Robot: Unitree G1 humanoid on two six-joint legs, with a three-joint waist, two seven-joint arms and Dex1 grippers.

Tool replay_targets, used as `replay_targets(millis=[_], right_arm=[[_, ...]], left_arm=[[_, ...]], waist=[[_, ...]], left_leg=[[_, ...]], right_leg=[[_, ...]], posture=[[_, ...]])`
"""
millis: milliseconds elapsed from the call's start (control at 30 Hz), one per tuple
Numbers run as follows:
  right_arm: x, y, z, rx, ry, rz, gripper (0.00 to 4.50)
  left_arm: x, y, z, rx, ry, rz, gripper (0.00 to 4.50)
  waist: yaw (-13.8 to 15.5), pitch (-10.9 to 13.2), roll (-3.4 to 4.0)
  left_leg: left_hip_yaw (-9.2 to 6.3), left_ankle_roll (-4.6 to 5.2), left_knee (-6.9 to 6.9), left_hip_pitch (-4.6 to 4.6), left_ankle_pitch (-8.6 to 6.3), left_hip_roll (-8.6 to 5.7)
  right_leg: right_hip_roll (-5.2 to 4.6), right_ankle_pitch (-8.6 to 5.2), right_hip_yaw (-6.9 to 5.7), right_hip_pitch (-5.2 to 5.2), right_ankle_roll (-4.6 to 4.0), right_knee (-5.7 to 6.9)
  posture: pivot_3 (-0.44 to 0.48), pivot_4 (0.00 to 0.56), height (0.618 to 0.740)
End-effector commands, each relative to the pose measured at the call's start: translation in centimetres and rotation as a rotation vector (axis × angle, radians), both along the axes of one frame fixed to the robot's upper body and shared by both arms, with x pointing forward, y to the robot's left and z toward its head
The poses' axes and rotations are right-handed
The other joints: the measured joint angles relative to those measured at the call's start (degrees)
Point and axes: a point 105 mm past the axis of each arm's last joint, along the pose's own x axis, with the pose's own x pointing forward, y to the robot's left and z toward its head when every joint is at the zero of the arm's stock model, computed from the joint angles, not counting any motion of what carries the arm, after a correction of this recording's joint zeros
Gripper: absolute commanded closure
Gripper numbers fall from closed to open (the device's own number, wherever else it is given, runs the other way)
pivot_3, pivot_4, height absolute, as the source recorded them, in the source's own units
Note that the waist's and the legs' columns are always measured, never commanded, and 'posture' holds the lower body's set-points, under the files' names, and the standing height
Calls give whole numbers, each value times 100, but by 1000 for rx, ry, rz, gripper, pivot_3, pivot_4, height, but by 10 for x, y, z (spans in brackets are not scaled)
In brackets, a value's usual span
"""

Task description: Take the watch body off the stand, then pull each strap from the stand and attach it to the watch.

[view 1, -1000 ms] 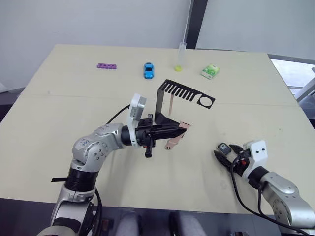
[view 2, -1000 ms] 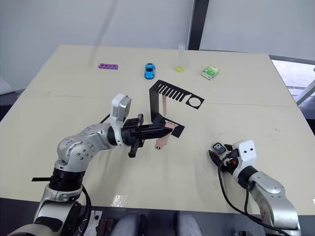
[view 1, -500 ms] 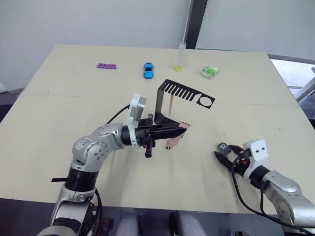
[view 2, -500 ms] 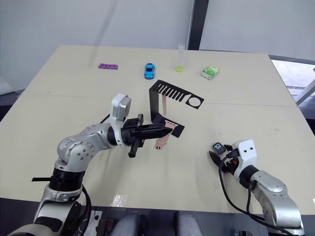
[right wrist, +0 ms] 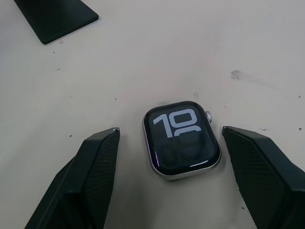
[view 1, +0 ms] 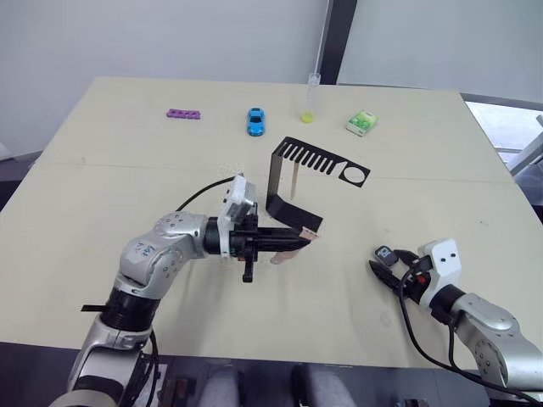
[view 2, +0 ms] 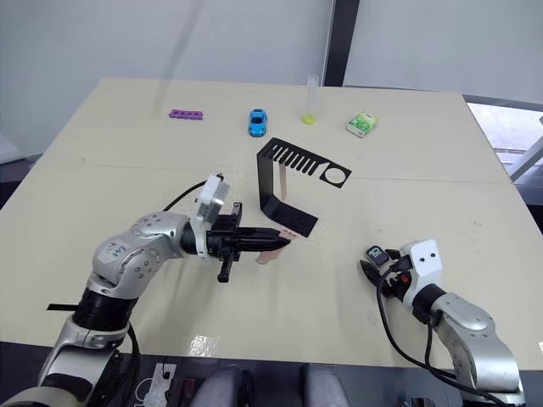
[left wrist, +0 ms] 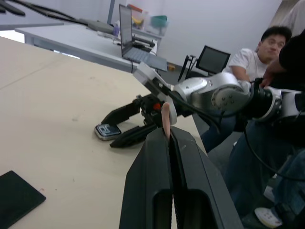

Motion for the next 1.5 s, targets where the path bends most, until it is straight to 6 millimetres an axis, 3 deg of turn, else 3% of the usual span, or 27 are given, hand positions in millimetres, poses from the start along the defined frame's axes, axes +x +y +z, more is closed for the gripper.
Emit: replay_targets(millis=[33, 200, 500, 600, 700, 1033, 1233, 1500], right_arm=[[-2, 5, 3, -3, -1, 37, 850], [-1, 4, 3, -6, 3, 34, 850], [-2, 2, 1, -5, 11, 27, 850], [-1, 2, 2, -5, 11, 23, 1743], [-2, 1, 5, -10, 4, 21, 3004], [-16, 15, 39, -40, -17, 103, 2996], [-31, 49, 60, 140, 192, 275, 2996], [-32, 68, 53, 342, 415, 303, 2996]], left_arm=[[-3, 1, -5, 41, -65, -29, 4500], [-3, 2, -17, 100, -114, -43, 4500], [-3, 3, -19, 101, -121, -43, 4500], [-3, 3, -19, 98, -120, -42, 4500], [-3, 3, -19, 93, -120, -40, 4500], [6, 8, -13, 118, -205, -20, 4500], [21, 13, -20, 266, -516, -56, 4500], [23, 4, -18, 252, -680, -115, 4500]], waist=[[0, 0, 0], [0, 0, 0], [-1, 0, 0], [-1, 0, 0], [0, 0, 0], [6, 0, 0], [-3, 0, 0], [22, 0, 0]], left_leg=[[0, 0, 0, 0, 0, 0], [0, 1, 0, 0, 0, 0], [0, 2, 0, 0, -1, 1], [0, 2, 0, 0, -1, 1], [0, 2, -1, 0, -1, 1], [-1, 3, 0, -4, -2, 1], [0, 4, 0, -3, -1, 3], [-5, 16, 4, -16, -8, 2]], right_leg=[[0, 0, 0, 0, 0, 0], [0, 0, 0, 0, 0, 0], [0, 0, 0, 0, 0, 2], [0, 0, 0, 0, 0, 2], [0, 0, 0, 0, 0, 2], [-1, 0, -1, -3, 0, 3], [0, 0, -2, -2, 0, -1], [-8, 0, -7, -6, 0, -3]], posture=[[0, 150, 740], [0, 150, 740], [0, 150, 740], [0, 150, 740], [0, 150, 740], [0, 150, 740], [0, 150, 740], [0, 150, 740]])
